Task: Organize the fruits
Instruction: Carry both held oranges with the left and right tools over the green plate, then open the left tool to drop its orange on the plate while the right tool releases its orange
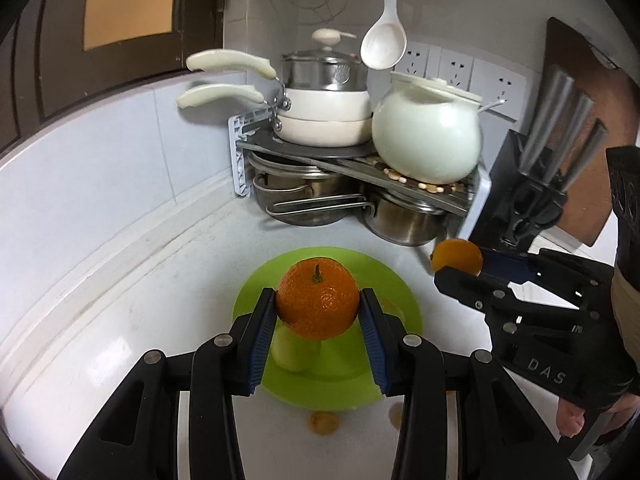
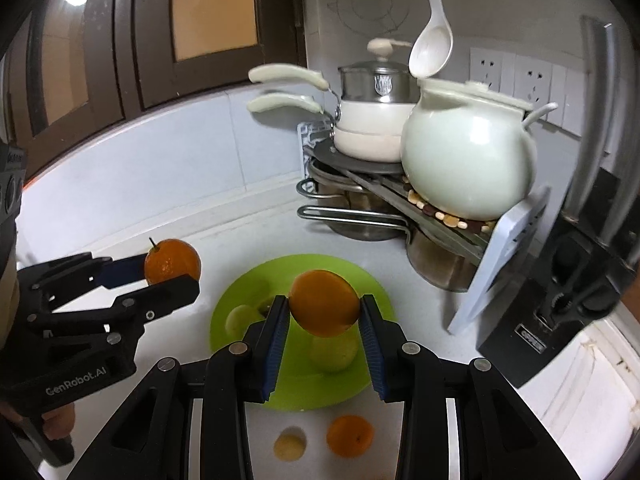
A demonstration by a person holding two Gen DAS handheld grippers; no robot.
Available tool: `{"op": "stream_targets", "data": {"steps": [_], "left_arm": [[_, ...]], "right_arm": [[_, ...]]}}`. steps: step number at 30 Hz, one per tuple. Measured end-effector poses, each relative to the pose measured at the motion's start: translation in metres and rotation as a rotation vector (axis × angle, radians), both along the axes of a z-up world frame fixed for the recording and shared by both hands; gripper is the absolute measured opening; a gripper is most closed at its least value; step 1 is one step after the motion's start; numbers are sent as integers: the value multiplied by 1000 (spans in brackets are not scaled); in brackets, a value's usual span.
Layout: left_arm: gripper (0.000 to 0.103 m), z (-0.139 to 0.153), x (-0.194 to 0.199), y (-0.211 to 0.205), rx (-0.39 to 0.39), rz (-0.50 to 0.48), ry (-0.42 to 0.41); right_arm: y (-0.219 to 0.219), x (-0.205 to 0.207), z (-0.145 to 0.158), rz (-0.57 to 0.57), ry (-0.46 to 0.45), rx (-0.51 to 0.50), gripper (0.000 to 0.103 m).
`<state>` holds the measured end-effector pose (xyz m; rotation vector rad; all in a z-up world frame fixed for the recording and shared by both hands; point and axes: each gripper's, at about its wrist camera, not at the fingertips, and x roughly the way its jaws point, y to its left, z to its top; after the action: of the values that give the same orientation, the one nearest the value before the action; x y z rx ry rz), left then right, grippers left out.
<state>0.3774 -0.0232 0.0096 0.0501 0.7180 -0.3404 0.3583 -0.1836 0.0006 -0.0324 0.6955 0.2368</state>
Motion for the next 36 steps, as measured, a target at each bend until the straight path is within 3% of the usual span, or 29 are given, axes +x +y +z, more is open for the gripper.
{"op": "stream_targets", "data": {"steps": [21, 36], "left_arm": [[41, -63, 89, -25, 71, -54, 159], [41, -78, 101, -24, 78, -57, 204]], "right_arm": [[-5, 75, -57, 5, 163, -24, 37], [-1, 85, -73, 14, 198, -31, 37]]}}
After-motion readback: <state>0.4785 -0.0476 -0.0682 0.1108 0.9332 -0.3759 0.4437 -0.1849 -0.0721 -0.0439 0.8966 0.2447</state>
